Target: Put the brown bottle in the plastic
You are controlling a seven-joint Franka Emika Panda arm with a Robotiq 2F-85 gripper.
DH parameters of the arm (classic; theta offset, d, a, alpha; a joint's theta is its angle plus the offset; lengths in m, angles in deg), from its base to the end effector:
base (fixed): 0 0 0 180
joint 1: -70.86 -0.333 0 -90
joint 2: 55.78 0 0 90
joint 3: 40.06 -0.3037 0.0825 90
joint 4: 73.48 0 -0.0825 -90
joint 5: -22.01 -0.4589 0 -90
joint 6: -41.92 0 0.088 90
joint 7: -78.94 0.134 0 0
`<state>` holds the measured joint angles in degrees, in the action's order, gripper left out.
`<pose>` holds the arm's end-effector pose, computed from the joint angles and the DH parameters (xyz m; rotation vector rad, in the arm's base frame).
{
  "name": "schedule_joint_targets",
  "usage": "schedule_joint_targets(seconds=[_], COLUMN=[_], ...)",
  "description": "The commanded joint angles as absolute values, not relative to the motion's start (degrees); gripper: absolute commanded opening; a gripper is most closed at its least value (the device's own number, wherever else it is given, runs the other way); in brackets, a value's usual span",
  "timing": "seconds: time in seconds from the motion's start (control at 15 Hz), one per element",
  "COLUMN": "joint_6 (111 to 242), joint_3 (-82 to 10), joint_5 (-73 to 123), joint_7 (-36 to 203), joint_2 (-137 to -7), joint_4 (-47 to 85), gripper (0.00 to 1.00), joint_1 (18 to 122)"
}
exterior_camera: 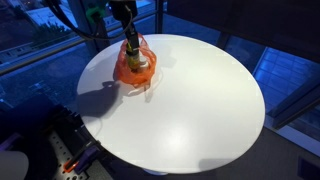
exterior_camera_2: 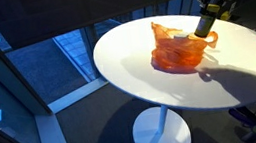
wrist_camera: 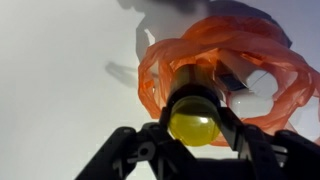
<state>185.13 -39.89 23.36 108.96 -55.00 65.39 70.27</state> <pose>0.5459 0.0038 0.2258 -3.0327 0.7718 -0.1411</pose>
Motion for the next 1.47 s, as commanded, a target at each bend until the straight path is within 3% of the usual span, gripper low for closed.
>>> schedule_joint_targets(seconds=[0.0, 1.4], joint_6=[185.2, 197.38], joint_3=[-40.68, -40.22], joint_5=[20.4, 23.7], joint_7=[105.71, 105.18], joint_2=[-54.18, -64.31], joint_4=[66.52, 66.22], gripper=[0.28, 0.28], joint_1=[69.92, 68.11])
